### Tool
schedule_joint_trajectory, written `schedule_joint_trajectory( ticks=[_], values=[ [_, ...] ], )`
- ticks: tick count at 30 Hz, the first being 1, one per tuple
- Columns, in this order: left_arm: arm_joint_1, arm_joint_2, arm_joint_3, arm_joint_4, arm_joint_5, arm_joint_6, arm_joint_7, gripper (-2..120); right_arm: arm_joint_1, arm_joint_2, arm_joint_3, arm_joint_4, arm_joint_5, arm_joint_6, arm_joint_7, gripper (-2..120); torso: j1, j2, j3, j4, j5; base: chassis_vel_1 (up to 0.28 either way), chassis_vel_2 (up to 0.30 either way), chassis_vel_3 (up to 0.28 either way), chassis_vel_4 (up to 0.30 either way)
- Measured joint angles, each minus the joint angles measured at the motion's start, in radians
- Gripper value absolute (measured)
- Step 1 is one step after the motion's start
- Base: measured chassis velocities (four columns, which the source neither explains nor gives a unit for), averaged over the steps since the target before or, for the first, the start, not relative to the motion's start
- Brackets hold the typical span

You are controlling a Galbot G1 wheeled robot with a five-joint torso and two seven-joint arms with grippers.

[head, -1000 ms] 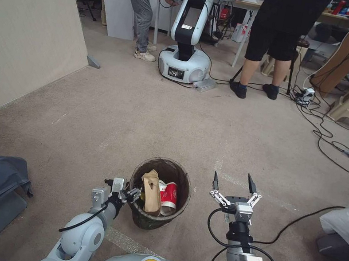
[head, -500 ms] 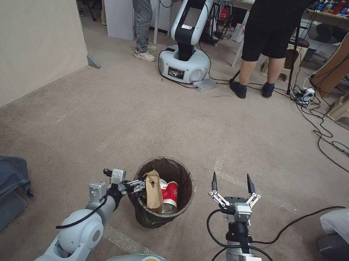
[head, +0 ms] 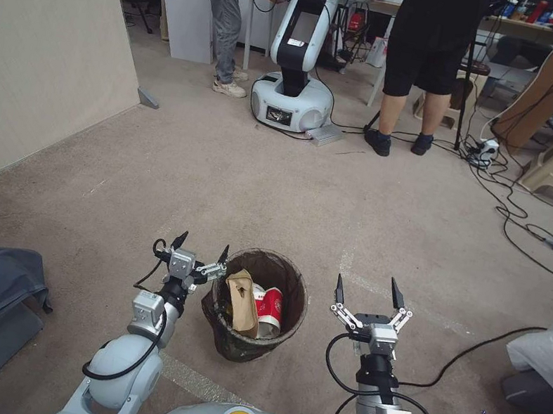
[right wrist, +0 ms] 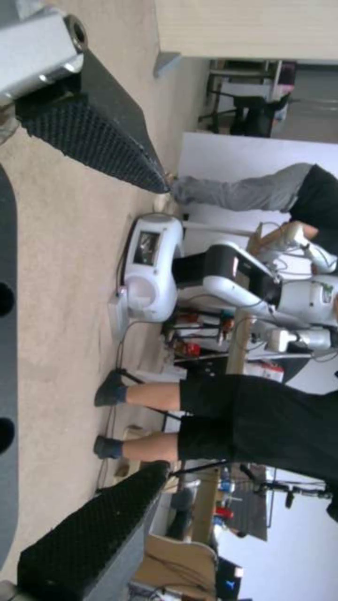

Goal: Pick up the trash bin, then pick up the garbage from the floor and place it into the trash bin.

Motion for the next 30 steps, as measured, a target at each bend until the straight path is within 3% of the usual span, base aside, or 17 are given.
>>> schedule_joint_trajectory(
  ticks=[7, 30],
  values=[
    [0.016, 0.001, -0.010, 0.018, 0.038, -0.097, -0.028, 100, 0.004, 0.020, 0.001, -0.011, -0.015, -0.008, 0.019, 100, 0.000, 0.000, 0.000, 0.0001, -0.0001, 0.000, 0.000, 0.000, 0.000],
    [0.016, 0.001, -0.010, 0.020, 0.037, -0.096, -0.029, 100, 0.006, 0.021, 0.002, -0.012, -0.016, -0.012, 0.020, 100, 0.000, 0.000, 0.000, 0.0001, -0.0001, 0.000, 0.000, 0.000, 0.000]
  ],
)
